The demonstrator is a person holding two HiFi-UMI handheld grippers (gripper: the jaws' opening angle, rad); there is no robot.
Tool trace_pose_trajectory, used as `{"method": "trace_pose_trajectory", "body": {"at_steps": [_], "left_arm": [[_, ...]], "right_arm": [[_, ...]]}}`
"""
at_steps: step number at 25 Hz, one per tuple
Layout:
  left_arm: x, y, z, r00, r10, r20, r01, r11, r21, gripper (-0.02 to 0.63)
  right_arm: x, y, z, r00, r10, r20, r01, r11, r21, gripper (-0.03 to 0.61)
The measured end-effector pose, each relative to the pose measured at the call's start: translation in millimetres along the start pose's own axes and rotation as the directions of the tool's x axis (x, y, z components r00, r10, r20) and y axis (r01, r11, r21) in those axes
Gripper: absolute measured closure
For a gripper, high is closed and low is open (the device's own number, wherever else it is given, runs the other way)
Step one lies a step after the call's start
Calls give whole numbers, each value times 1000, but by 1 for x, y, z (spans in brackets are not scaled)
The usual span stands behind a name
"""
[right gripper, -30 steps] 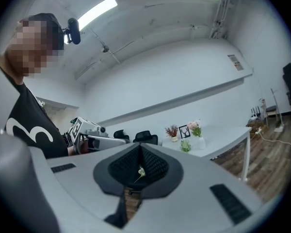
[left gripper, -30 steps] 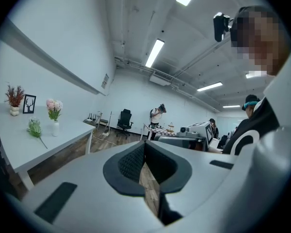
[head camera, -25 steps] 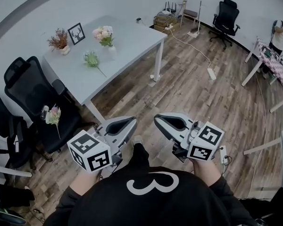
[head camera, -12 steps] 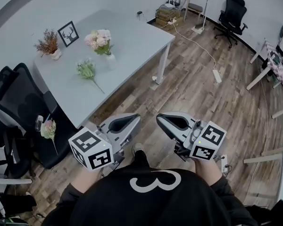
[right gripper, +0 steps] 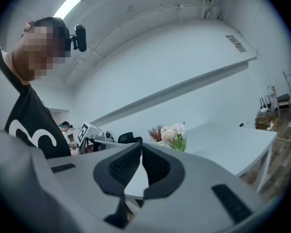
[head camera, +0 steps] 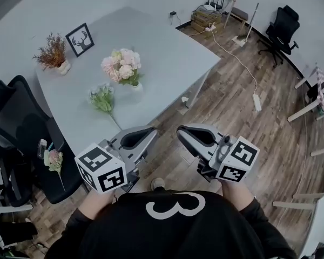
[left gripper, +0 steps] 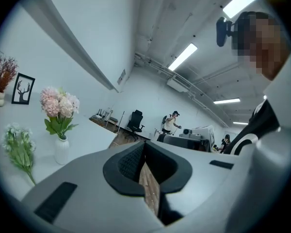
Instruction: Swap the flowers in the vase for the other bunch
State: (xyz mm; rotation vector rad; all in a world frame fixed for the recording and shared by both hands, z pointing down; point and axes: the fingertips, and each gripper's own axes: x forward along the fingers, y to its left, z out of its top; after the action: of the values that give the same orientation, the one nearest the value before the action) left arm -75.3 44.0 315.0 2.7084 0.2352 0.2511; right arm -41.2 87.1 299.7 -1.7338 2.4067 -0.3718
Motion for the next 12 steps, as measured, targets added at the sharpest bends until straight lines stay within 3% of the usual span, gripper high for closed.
{"method": "trace_pose_trajectory", "body": {"at_steps": [12], "left_arm": [[-7, 74, 32, 981, 181, 70, -179, 983, -25, 603]], "right_arm": [[65, -52, 20, 991, 131, -14, -131, 991, -10, 568]]}}
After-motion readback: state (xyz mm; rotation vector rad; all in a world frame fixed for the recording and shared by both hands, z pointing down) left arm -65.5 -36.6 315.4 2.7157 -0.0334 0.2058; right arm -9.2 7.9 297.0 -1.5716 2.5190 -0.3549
